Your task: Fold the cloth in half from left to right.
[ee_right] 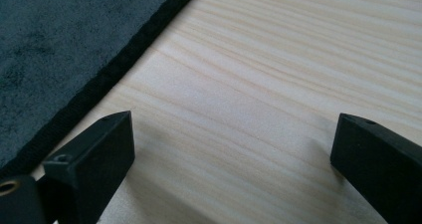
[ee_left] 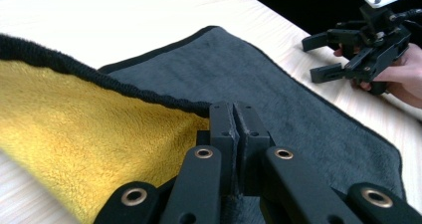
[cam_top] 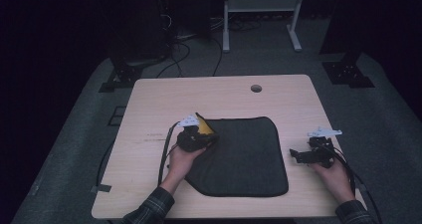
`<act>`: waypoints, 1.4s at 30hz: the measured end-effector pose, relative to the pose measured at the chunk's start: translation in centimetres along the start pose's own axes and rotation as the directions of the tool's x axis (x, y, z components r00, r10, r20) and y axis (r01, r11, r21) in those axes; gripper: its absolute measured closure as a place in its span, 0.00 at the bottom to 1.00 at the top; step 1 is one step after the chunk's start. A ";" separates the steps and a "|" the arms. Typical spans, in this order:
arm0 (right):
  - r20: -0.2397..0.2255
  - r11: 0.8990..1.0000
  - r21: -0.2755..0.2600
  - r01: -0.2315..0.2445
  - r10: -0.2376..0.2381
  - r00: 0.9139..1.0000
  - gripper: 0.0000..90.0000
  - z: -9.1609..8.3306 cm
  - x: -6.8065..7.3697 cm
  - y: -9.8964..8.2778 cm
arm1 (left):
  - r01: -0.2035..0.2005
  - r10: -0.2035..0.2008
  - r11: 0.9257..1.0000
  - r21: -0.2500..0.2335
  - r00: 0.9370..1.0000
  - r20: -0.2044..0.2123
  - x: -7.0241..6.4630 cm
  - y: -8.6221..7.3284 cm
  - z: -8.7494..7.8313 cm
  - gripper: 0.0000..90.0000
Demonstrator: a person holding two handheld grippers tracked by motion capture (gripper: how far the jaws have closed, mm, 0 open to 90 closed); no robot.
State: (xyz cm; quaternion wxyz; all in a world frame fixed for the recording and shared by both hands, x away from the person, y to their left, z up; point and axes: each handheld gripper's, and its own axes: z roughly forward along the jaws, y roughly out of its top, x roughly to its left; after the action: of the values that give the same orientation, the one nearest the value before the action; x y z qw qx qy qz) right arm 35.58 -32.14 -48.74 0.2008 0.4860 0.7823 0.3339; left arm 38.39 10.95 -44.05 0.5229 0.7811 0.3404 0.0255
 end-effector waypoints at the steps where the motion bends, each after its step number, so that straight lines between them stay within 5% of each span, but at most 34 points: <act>1: 0.000 1.000 0.000 0.000 0.000 1.000 0.03 0.0 0.0 0.0 | -0.003 0.003 1.000 0.000 1.000 0.008 -0.1 0.1 0.3 0.98; 12: 0.001 1.000 0.001 -0.004 0.004 1.000 0.03 0.0 0.0 0.0 | 0.016 -0.018 0.999 0.040 0.997 0.070 -1.7 1.1 4.1 0.98; 42: 0.001 1.000 0.001 -0.005 0.005 1.000 0.03 0.0 0.0 0.0 | 0.066 -0.073 0.996 0.054 0.987 0.144 -5.4 3.9 13.5 0.98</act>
State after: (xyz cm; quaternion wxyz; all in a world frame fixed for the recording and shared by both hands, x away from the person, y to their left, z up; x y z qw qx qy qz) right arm 35.54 -32.12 -48.73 0.2002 0.4880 0.7812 0.3339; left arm 41.54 -3.73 -45.21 0.5277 0.7810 0.3289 -0.0585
